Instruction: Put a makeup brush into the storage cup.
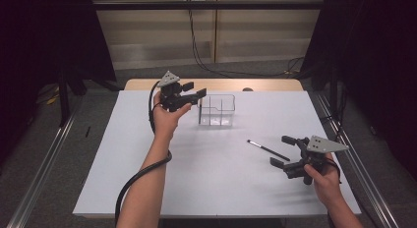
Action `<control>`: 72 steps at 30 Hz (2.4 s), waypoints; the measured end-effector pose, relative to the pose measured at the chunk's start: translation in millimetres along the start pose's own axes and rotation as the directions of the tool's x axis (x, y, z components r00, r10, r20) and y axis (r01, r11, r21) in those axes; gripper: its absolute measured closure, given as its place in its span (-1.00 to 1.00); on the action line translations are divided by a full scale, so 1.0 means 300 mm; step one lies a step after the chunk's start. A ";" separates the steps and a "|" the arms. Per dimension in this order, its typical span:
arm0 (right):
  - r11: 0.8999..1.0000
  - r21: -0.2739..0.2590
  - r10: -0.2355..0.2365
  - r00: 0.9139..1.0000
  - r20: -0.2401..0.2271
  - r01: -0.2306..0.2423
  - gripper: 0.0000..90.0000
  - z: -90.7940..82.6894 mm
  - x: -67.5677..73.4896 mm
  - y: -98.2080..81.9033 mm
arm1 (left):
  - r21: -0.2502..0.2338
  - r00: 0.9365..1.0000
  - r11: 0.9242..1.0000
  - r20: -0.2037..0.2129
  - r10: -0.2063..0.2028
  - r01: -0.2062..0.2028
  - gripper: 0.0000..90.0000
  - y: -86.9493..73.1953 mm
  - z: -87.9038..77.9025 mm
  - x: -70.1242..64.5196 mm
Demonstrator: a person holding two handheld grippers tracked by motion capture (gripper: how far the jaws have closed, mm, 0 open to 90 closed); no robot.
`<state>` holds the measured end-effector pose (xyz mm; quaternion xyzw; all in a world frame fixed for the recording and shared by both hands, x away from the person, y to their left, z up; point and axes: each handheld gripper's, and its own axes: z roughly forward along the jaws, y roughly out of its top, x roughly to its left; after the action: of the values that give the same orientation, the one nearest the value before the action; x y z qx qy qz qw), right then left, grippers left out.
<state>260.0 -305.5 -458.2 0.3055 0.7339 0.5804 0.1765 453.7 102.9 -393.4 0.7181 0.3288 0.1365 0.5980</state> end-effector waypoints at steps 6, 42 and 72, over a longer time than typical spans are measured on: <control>1.000 -0.002 0.002 1.000 0.002 -0.002 -0.90 0.000 -0.001 0.000 | -0.008 1.000 1.000 0.010 -0.016 0.016 -0.42 -0.018 -0.022 -0.001; 1.000 0.001 -0.011 1.000 0.010 0.011 -0.90 0.006 0.005 0.006 | -0.039 0.985 0.999 0.168 0.042 -0.036 -0.95 -0.113 -0.186 -0.034; 1.000 0.007 -0.013 1.000 0.024 0.013 -0.90 -0.001 0.005 0.001 | -0.034 0.976 0.999 0.214 0.043 -0.036 -0.94 -0.216 -0.284 -0.048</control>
<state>258.7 -304.6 -457.8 0.3083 0.7356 0.5732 0.1879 372.8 163.9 -431.1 0.7259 0.2458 0.0747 0.6380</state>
